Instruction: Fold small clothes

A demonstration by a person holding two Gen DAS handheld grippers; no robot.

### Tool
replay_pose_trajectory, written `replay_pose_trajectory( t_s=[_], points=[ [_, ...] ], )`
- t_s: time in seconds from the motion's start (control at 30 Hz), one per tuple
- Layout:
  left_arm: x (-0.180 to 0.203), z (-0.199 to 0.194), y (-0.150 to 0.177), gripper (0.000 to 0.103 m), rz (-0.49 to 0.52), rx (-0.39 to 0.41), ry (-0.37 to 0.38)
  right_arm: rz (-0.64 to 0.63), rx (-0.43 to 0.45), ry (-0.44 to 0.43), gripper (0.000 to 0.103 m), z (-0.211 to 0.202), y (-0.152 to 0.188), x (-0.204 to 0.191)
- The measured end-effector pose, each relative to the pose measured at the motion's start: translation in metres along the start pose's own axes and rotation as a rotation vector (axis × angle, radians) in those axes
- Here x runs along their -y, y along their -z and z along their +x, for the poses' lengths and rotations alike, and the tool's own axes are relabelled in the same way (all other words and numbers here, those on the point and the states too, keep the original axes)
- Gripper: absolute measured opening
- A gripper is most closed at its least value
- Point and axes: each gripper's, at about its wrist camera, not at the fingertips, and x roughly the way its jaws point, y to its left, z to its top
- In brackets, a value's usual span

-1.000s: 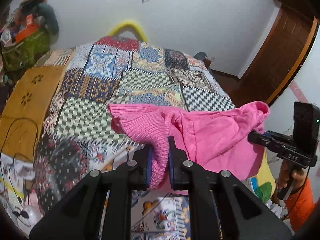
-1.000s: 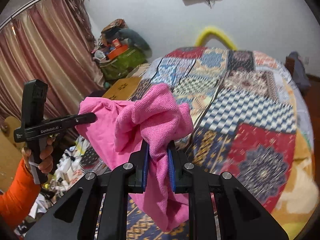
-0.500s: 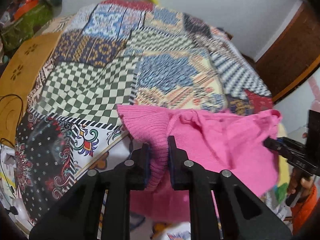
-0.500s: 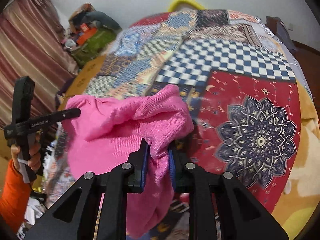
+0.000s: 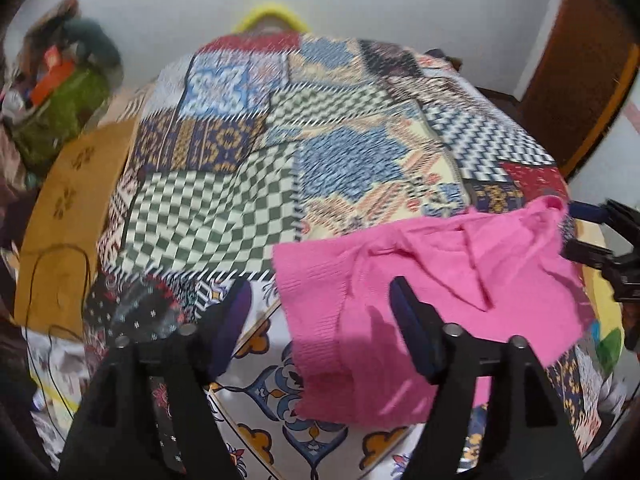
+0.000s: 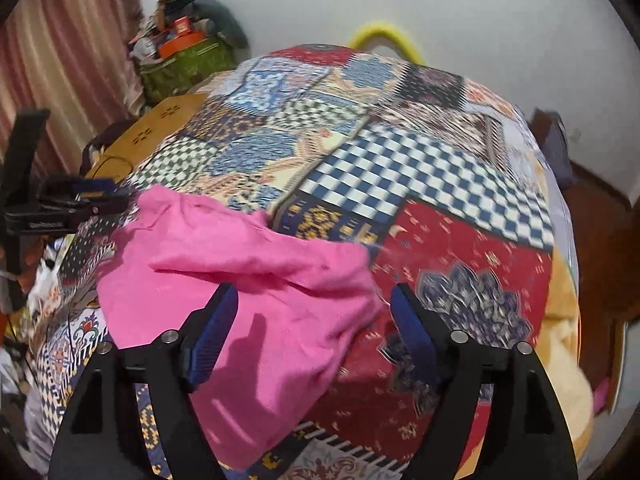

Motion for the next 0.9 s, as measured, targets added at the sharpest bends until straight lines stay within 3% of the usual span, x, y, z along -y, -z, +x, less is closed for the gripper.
replay_pose_trajectory(
  t_s=[0.13, 0.27, 0.43, 0.53, 0.63, 0.77, 0.9],
  points=[
    [0.016, 0.0, 0.001, 0.08, 0.041, 0.002, 0.04, -0.105, -0.047, -0.009, 0.077, 0.023, -0.008, -0.023],
    [0.035, 0.008, 0.006, 0.08, 0.093, -0.025, 0.093, -0.188, -0.087, 0.043, 0.077, 0.048, -0.016, -0.035],
    [0.059, 0.034, 0.004, 0.081, 0.171, -0.077, 0.114, -0.065, -0.026, 0.028, 0.077, 0.048, -0.036, -0.012],
    [0.067, 0.054, -0.01, 0.081, 0.188, -0.105, 0.089, 0.011, 0.028, 0.05, 0.076, 0.041, -0.047, 0.001],
    [0.065, 0.068, -0.036, 0.081, 0.151, -0.079, 0.02, 0.05, 0.053, 0.042, 0.076, 0.033, -0.053, 0.011],
    [0.043, 0.073, -0.062, 0.081, 0.024, -0.055, 0.01, 0.052, 0.077, 0.021, 0.076, 0.016, -0.05, 0.016],
    [0.031, 0.057, -0.064, 0.081, -0.017, -0.029, 0.01, 0.057, 0.076, -0.05, 0.077, 0.0, -0.043, 0.014]
  ],
)
